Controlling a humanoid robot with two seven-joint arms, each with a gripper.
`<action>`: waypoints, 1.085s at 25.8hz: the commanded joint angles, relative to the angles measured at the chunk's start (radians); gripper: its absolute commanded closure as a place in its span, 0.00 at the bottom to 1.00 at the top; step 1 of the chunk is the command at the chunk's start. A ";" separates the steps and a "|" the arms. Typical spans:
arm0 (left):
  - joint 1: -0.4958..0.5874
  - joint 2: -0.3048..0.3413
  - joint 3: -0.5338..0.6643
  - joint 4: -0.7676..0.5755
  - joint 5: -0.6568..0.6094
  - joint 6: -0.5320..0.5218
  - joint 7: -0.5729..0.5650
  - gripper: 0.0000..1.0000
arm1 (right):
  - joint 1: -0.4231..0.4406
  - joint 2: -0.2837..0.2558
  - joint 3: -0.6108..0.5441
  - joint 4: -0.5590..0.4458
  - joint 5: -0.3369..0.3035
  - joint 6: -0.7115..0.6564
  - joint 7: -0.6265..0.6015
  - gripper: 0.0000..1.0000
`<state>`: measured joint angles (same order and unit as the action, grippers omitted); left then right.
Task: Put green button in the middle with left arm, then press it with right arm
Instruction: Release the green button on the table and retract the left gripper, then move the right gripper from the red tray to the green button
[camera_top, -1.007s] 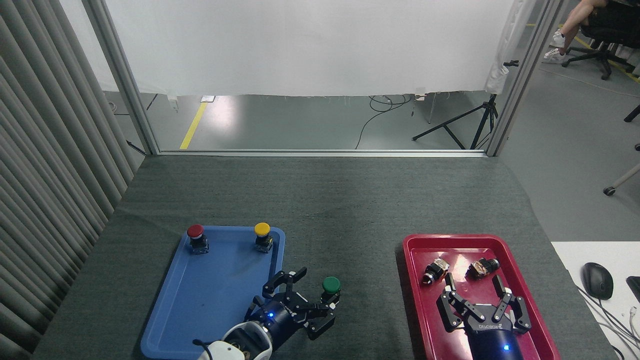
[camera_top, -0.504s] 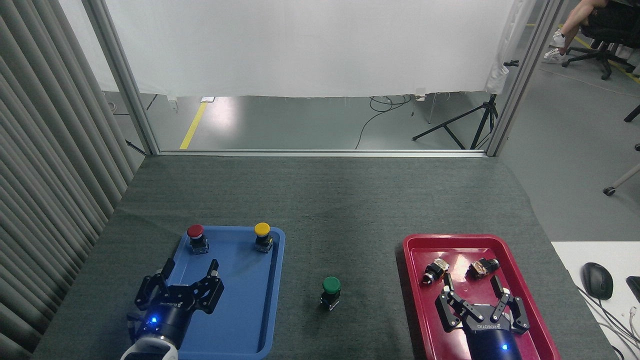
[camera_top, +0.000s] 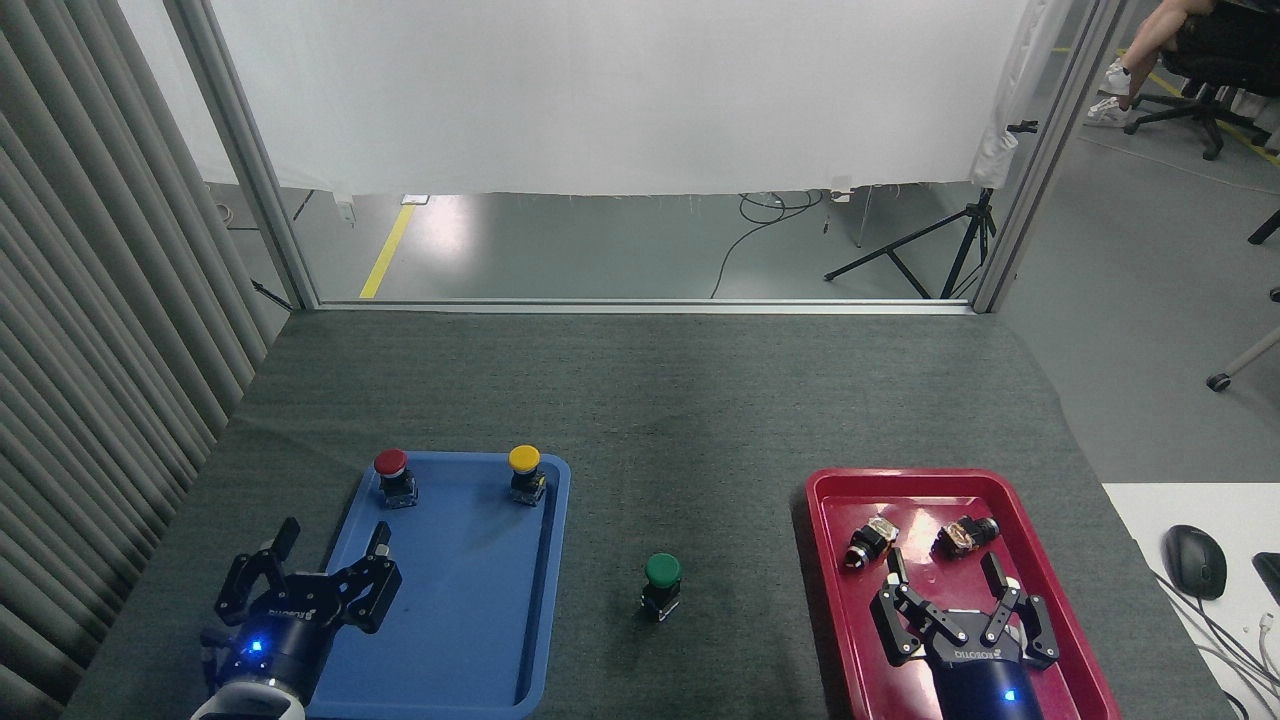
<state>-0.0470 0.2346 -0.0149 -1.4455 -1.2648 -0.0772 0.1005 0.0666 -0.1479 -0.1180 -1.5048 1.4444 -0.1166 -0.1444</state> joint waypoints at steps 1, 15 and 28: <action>0.024 0.000 0.001 -0.030 0.002 0.000 -0.004 0.00 | -0.001 -0.001 -0.002 0.001 -0.001 0.000 -0.003 0.01; 0.041 0.005 0.104 -0.125 0.028 -0.018 -0.097 0.00 | -0.001 0.008 0.000 0.012 -0.001 0.000 -0.003 0.01; 0.055 0.011 0.162 -0.072 0.050 -0.153 -0.073 0.00 | -0.125 0.008 0.178 0.118 0.002 0.071 -0.003 0.40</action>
<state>0.0095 0.2453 0.1459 -1.5337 -1.2134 -0.2203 0.0172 -0.0296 -0.1407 0.0010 -1.4174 1.4418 -0.0506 -0.1477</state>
